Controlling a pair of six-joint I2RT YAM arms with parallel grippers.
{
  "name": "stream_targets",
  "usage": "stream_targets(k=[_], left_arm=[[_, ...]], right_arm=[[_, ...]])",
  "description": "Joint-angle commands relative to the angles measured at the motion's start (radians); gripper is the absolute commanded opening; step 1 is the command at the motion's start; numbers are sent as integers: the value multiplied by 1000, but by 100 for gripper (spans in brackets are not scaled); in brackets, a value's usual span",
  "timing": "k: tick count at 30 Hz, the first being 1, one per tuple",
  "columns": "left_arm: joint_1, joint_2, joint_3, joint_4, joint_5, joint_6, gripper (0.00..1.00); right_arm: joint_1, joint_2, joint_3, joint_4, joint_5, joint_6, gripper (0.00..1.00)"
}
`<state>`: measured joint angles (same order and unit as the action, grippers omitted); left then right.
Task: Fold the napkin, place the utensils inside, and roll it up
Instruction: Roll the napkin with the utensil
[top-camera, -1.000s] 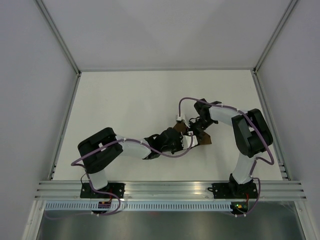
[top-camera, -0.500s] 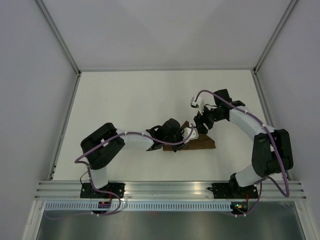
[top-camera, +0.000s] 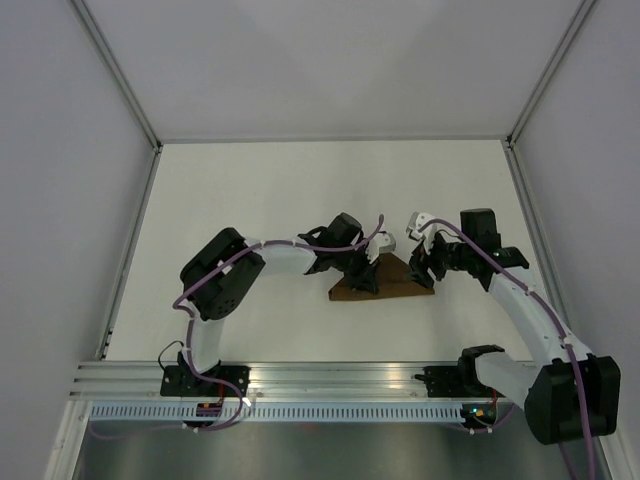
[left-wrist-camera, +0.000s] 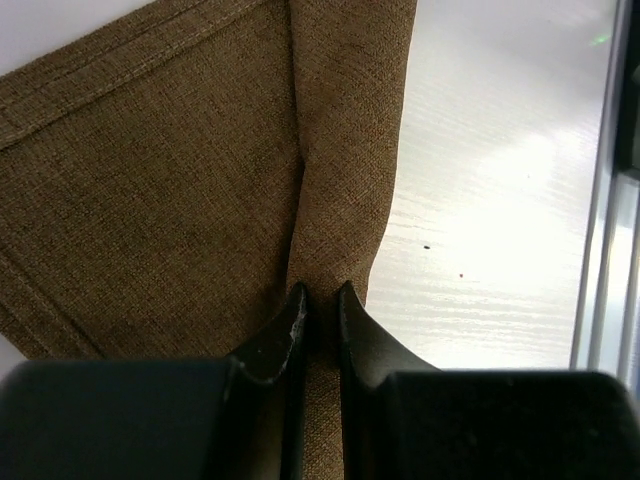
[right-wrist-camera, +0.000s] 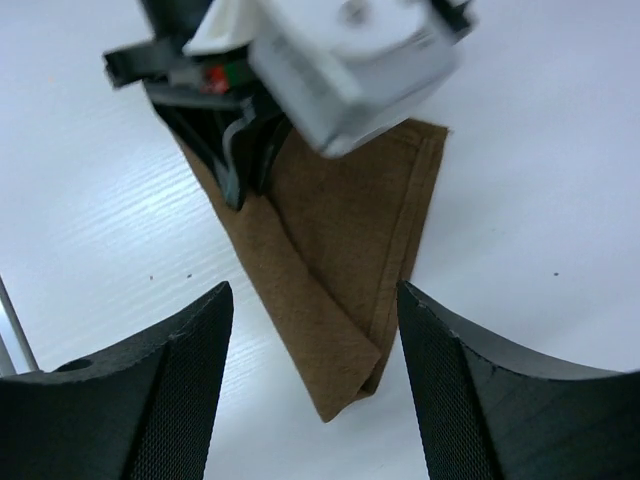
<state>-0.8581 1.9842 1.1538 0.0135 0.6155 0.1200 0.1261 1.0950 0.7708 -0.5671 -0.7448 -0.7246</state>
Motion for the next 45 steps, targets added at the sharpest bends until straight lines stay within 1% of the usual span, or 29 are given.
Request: stream_targets(k=[1, 3, 4, 6, 7, 8, 10, 14, 17, 22, 26, 27, 29, 30, 32, 33, 34, 35, 36, 37, 38, 39, 40, 44, 45], left_arm=[[5, 122, 0, -228, 38, -51, 2], [16, 151, 21, -251, 46, -60, 2], [19, 160, 27, -256, 50, -65, 2], [33, 180, 44, -268, 67, -77, 2], [37, 186, 50, -271, 75, -80, 2], [42, 191, 61, -277, 87, -89, 2], [50, 206, 70, -290, 95, -94, 2], [56, 223, 93, -302, 107, -102, 2], [57, 229, 103, -308, 116, -105, 2], [60, 239, 112, -317, 118, -108, 3], [64, 239, 113, -319, 124, -109, 3], [67, 240, 113, -322, 128, -109, 4], [65, 237, 112, -325, 138, -109, 6], [65, 234, 112, -323, 139, -109, 7], [67, 232, 112, -325, 142, -109, 12], [67, 231, 112, -325, 139, -109, 17], [65, 229, 113, -325, 139, -109, 19], [67, 228, 115, -323, 138, -109, 22], [68, 223, 115, -323, 138, -109, 25], [67, 216, 115, -322, 129, -109, 31], [70, 211, 115, -317, 127, -138, 33], [70, 196, 112, -311, 125, -146, 39], [71, 185, 104, -293, 115, -163, 42], [80, 124, 80, -245, 87, -189, 47], [82, 110, 77, -238, 81, -191, 50]], right_arm=[[24, -81, -127, 65, 11, -91, 72], [47, -137, -189, 133, 56, -99, 73], [82, -151, -241, 151, 108, -110, 73], [131, -178, -286, 225, 163, -104, 75], [185, -178, -322, 248, 198, -102, 75], [211, -175, -337, 289, 247, -102, 74], [280, -153, -373, 332, 288, -95, 75], [369, -110, -406, 452, 395, -78, 75], [428, -90, -423, 505, 446, -79, 74], [484, -46, -418, 523, 481, -79, 73], [501, -1, -419, 526, 498, -90, 66], [501, 8, -421, 527, 501, -91, 61], [501, 28, -424, 526, 510, -98, 55], [501, 32, -426, 526, 513, -98, 49], [501, 36, -421, 512, 510, -90, 38], [503, 37, -421, 510, 510, -90, 34], [501, 39, -418, 510, 512, -90, 31], [503, 46, -412, 495, 512, -91, 24], [503, 52, -406, 483, 515, -93, 21], [501, 60, -390, 472, 513, -93, 19], [501, 71, -386, 460, 513, -95, 15], [503, 77, -378, 454, 509, -95, 14], [503, 80, -375, 446, 504, -95, 13], [501, 112, -354, 423, 483, -79, 4], [501, 120, -341, 415, 478, -75, 3]])
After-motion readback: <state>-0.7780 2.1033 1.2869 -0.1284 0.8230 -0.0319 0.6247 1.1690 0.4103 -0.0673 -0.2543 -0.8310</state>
